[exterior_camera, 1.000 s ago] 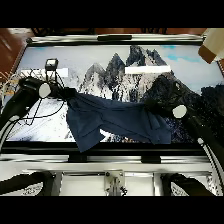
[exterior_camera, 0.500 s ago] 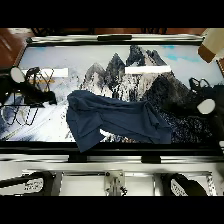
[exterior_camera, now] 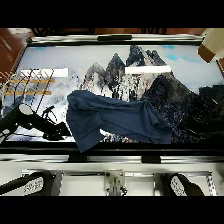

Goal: Fold the shirts.

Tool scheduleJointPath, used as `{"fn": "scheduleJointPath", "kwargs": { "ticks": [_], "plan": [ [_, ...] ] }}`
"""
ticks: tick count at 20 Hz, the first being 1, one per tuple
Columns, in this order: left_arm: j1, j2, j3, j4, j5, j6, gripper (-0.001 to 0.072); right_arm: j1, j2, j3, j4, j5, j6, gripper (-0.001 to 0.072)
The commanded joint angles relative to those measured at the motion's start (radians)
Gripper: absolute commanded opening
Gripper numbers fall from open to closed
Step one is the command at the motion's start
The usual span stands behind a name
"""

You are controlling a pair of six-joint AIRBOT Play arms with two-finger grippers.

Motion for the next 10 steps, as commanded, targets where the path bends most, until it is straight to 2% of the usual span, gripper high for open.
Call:
{"fn": "scheduleJointPath", "kwargs": {
  "ticks": [1,4,6,10],
  "plan": [
    [-0.053,-0.003,-0.088,-0.116,0.122,0.037,0.0523,-0.018,0.003,-0.005,0.026,0.022,-0.013,0.0502],
    [-0.138,-0.034,-0.089,-0.117,0.158,0.036,0.0513,-0.018,0.003,-0.005,0.026,0.023,-0.010,0.0502],
    [-0.194,-0.050,-0.089,-0.117,0.189,0.031,0.0354,-0.018,0.003,-0.005,0.025,0.023,-0.005,0.0503],
    [-0.243,-0.053,-0.089,-0.117,0.249,-0.012,0.0118,-0.018,-0.018,-0.062,0.023,0.016,-0.037,0.0504]
  ]
}}
